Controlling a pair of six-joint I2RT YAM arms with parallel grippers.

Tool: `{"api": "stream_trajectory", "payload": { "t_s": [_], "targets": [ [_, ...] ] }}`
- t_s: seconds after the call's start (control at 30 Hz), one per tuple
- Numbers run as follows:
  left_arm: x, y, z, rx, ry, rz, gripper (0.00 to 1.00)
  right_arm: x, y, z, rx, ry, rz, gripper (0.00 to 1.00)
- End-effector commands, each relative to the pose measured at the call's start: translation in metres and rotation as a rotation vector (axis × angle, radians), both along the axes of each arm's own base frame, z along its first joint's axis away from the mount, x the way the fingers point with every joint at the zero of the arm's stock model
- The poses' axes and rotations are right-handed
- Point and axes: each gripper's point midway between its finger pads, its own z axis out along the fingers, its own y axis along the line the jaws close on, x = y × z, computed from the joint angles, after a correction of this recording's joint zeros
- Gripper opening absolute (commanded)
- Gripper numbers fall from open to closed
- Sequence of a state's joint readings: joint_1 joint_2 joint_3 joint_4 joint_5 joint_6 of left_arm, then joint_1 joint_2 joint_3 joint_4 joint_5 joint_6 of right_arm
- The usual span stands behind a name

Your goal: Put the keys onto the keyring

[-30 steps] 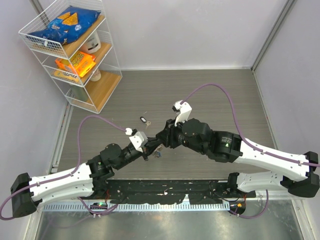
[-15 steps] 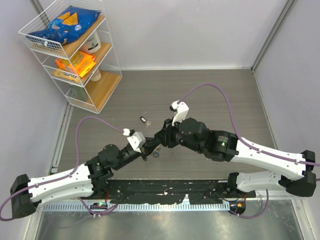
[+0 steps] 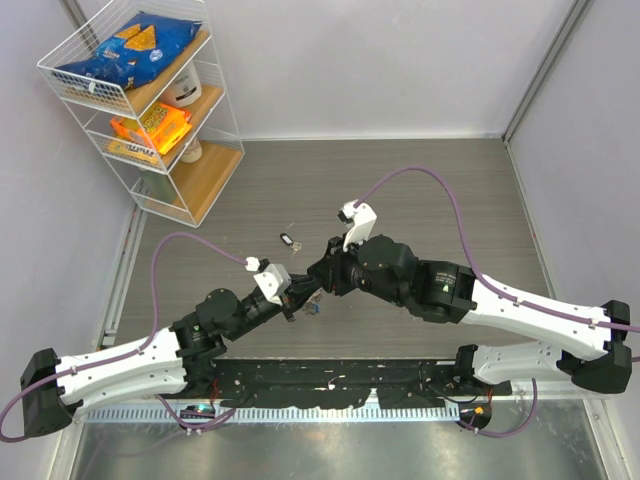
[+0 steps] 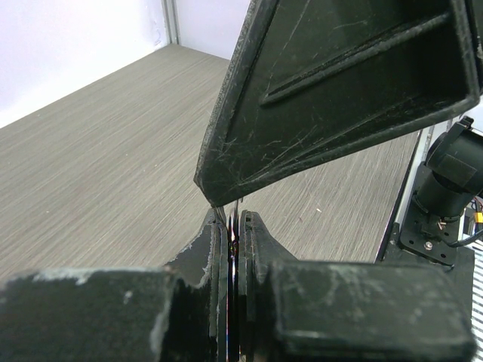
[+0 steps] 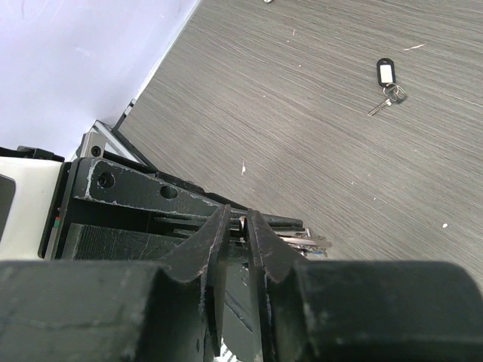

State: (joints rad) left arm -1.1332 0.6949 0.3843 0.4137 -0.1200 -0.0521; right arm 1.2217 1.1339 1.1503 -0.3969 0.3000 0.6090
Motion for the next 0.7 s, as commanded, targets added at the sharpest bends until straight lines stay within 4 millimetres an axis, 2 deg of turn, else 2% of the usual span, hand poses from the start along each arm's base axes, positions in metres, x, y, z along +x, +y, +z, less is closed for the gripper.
{"api": "stream_trajectory", "payload": {
  "t_s": [0.0,0.13,0.67],
  "targets": [
    [-0.0014,0.0,0.0244,-0.088,-0.031,-0.004,0.0,0.0009,0.0009,0.0232,0.088,-0.022,-0.006,0.21],
    [-0.0014,-0.0005,0.0238,-0.087,-0.03,-0.004,0.0,0.0004,0.0003,0.0245,0.093,-0.023,-0.005,0.17],
    [-0.0004,-0.0005,0.0233,-0.084,-0.031,0.001,0.0,-0.0018,-0.0049,0.0253,0.097,-0.024,-0.003,0.15]
  ]
}}
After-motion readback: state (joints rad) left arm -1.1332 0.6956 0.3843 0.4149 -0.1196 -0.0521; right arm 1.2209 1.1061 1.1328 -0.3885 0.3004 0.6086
